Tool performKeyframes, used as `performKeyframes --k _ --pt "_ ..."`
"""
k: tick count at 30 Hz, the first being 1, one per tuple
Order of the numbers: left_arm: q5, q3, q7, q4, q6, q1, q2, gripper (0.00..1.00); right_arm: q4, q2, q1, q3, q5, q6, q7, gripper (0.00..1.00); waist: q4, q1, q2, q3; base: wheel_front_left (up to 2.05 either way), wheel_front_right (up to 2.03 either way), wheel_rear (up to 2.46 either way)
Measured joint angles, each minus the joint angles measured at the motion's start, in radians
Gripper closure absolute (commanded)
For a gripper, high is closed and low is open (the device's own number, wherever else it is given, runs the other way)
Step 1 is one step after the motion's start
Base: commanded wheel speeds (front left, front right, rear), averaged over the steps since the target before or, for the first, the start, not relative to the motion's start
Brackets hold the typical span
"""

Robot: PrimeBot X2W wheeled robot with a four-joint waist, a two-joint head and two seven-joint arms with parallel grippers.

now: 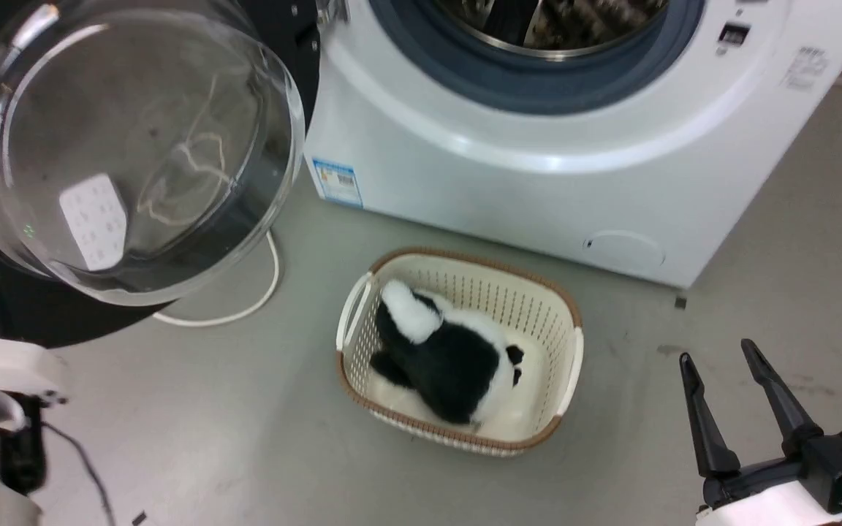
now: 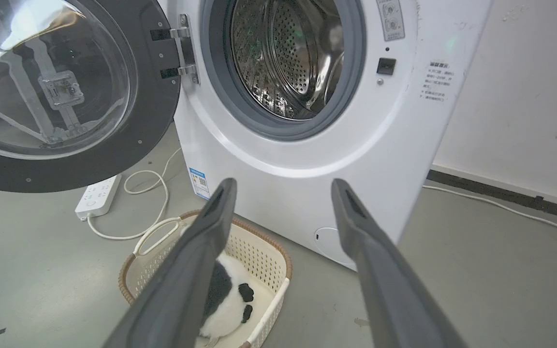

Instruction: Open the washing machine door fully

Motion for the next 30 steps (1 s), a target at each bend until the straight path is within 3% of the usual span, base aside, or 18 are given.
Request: performKeyframes --k 8,14,25,26,27,28,29,30 --pt "0.06 -0.035 0.0 -0.231 0.018 0.159 -0.099 1.0 0.012 0.008 0.019 -0.005 -0.006 0.0 -0.004 0.0 -0.021 -0.0001 0.0 -0.107 0.0 0.0 0.0" --pt "0.095 -0.119 0.003 -0.414 0.037 0.309 -0.196 1.0 0.011 0.012 0.045 -0.014 -0.008 0.0 -0.009 0.0 -0.082 -0.0001 0.0 -0.176 0.0 0.0 0.0" --pt "0.129 -0.244 0.016 -0.474 0.046 0.466 -0.271 1.0 0.027 0.014 0.078 -0.033 0.019 0.0 -0.009 0.0 -0.181 0.0 0.0 -0.222 0.0 0.0 0.0" --pt "0.14 -0.258 0.012 -0.462 0.046 0.473 -0.273 0.72 0.03 0.014 0.082 -0.035 0.02 0.0 -0.009 0.0 -0.188 0.0002 0.0 -0.221 0.0 0.0 0.0" --pt "0.14 -0.258 0.012 -0.462 0.046 0.473 -0.273 0.72 0.03 0.014 0.082 -0.035 0.02 0.0 -0.009 0.0 -0.188 0.0002 0.0 -0.221 0.0 0.0 0.0" --pt "0.155 -0.27 0.009 -0.451 0.046 0.475 -0.276 0.19 0.033 0.014 0.085 -0.034 0.021 0.0 -0.009 0.0 -0.192 0.0001 0.0 -0.22 0.0 0.0 0.0" --pt "0.157 -0.276 0.008 -0.446 0.047 0.475 -0.281 0.0 0.035 0.014 0.086 -0.034 0.023 0.0 -0.009 0.0 -0.193 0.0002 0.0 -0.22 0.0 0.0 0.0" --pt "0.157 -0.276 0.008 -0.446 0.047 0.475 -0.281 0.0 0.035 0.014 0.086 -0.034 0.023 0.0 -0.009 0.0 -0.193 0.0002 0.0 -0.22 0.0 0.0 0.0"
